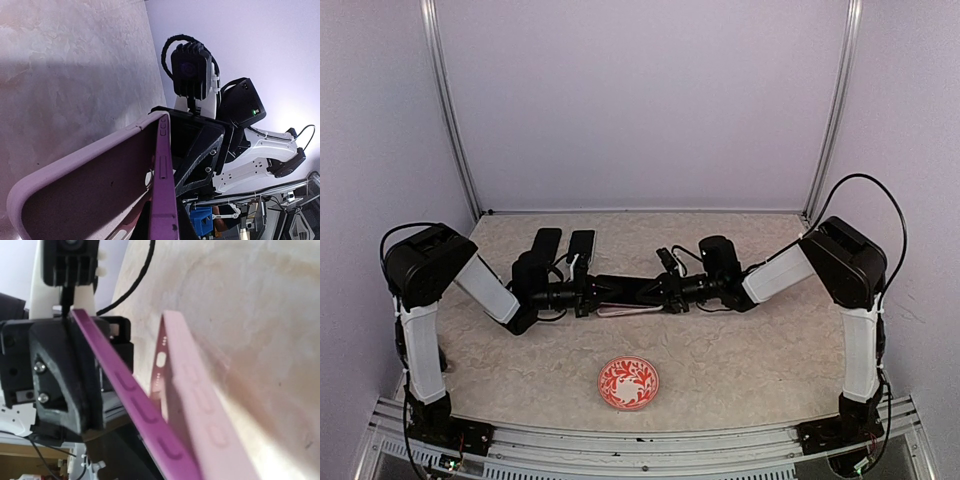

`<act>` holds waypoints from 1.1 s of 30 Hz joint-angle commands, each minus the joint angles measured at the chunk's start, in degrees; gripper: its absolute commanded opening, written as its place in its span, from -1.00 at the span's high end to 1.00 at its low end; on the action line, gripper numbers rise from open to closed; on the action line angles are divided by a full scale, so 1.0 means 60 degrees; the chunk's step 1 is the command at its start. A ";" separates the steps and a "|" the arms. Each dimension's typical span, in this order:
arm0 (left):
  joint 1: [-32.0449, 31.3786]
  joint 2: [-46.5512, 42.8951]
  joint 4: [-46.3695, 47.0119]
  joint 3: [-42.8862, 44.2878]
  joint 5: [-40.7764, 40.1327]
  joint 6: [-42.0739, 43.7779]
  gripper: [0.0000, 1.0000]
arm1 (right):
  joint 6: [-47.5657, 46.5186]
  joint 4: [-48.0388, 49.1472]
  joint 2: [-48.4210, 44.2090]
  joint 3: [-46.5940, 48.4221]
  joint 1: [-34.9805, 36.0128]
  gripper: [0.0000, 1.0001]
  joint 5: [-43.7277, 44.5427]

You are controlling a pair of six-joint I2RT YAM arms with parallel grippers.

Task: Put the phone into the phone case
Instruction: Pass from the left arm to the right

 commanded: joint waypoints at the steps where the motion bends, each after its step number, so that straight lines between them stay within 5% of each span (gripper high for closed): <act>1: -0.0296 -0.0002 -0.0257 0.0189 0.0418 0.0016 1.00 | -0.0001 0.1568 -0.0017 0.0146 0.0137 0.26 -0.0675; 13: -0.0271 0.0045 -0.0242 0.0248 0.0437 -0.0031 0.99 | 0.0945 0.2962 0.0113 -0.0085 0.0138 0.70 -0.1261; 21: -0.0008 -0.0189 -0.0227 0.0017 0.0460 -0.0001 0.64 | 0.1037 0.3204 -0.0097 -0.0295 0.0083 0.98 -0.1386; 33: 0.0583 -0.1461 -0.1000 -0.0408 0.0396 0.0550 0.27 | 0.0882 0.3103 -0.0337 -0.0595 -0.0085 1.00 -0.1476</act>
